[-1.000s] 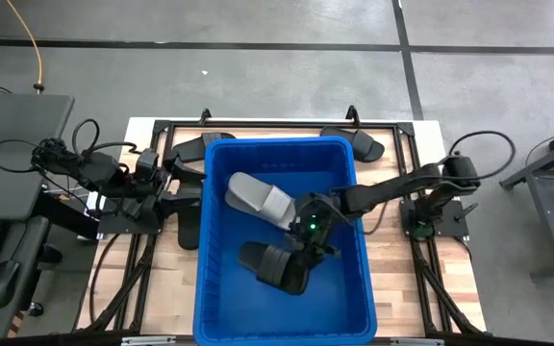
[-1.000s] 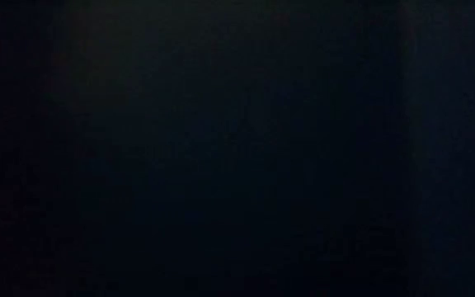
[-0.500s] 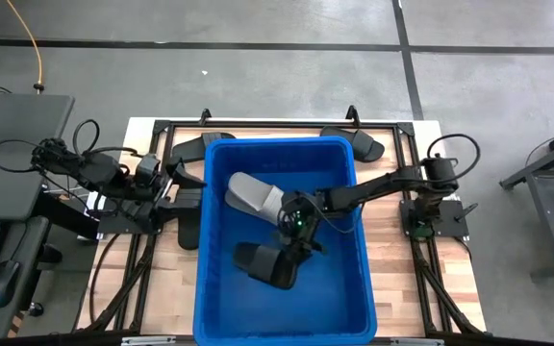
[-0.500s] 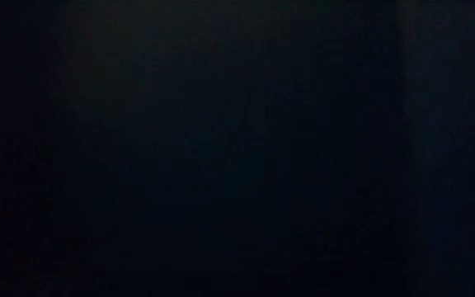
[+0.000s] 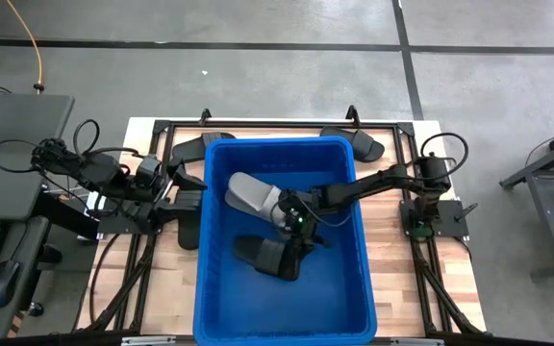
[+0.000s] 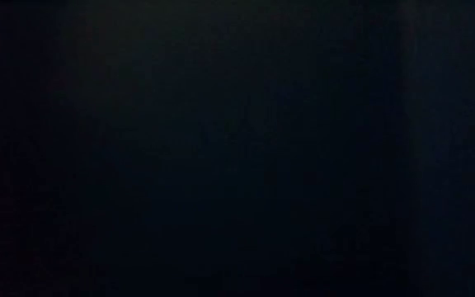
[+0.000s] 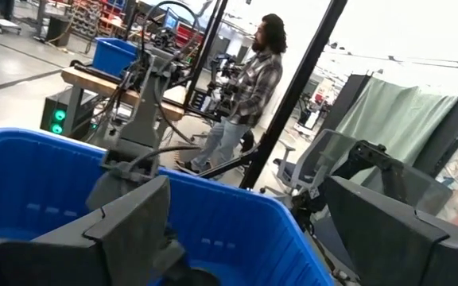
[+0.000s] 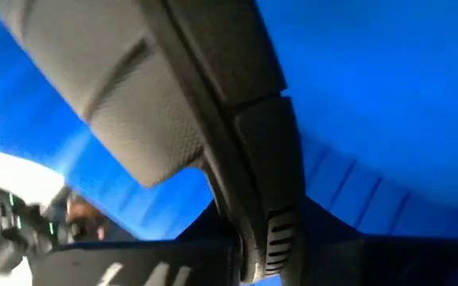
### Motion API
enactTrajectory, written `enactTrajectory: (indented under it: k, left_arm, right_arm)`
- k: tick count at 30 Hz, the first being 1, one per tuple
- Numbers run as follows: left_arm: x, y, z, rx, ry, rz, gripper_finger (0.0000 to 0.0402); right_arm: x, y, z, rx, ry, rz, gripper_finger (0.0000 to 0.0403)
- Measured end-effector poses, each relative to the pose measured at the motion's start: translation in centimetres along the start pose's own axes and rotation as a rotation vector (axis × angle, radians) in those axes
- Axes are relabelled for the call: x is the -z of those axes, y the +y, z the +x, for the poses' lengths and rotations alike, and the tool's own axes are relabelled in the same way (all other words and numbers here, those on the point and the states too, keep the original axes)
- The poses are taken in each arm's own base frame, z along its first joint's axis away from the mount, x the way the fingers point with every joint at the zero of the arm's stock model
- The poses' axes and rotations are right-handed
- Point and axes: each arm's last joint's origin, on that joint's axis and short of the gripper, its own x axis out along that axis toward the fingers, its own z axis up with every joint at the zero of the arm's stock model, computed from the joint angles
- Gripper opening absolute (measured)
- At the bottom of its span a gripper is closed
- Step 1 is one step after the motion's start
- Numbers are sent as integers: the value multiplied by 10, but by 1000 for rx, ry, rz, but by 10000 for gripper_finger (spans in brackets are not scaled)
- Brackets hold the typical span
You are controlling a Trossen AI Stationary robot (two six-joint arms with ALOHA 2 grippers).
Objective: Pick and place slides into bin
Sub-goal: Put the bottom right black slipper into the blue bin
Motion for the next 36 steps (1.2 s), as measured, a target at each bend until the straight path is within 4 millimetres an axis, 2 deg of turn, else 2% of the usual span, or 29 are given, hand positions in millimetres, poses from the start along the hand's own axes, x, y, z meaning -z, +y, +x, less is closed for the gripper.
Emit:
enactTrajectory:
  k: [4, 12, 18, 24, 28, 31, 36]
  left_arm:
    - [0, -1, 0, 31, 12, 0, 326]
    - [1, -2, 0, 85, 34, -1, 326]
    - [1, -3, 0, 86, 35, -4, 326]
    - [1, -3, 0, 87, 35, -1, 326]
    - [1, -3, 0, 87, 35, -1, 326]
    - [1, -3, 0, 87, 34, -1, 326]
    - [1, -3, 0, 87, 34, 8, 326]
  right_arm:
    - [-6, 1, -6, -21, -75, 15, 49]
    - [-7, -11, -8, 64, 9, -6, 97]
    - [-10, -22, -17, 118, 57, 2, 151]
    - [-21, -25, -30, 126, -41, 30, 218]
    - [-26, -28, -39, 137, -78, 42, 242]
    - [-20, -26, -40, 114, 6, 41, 245]
    - [3, 2, -39, 65, 120, -38, 243]
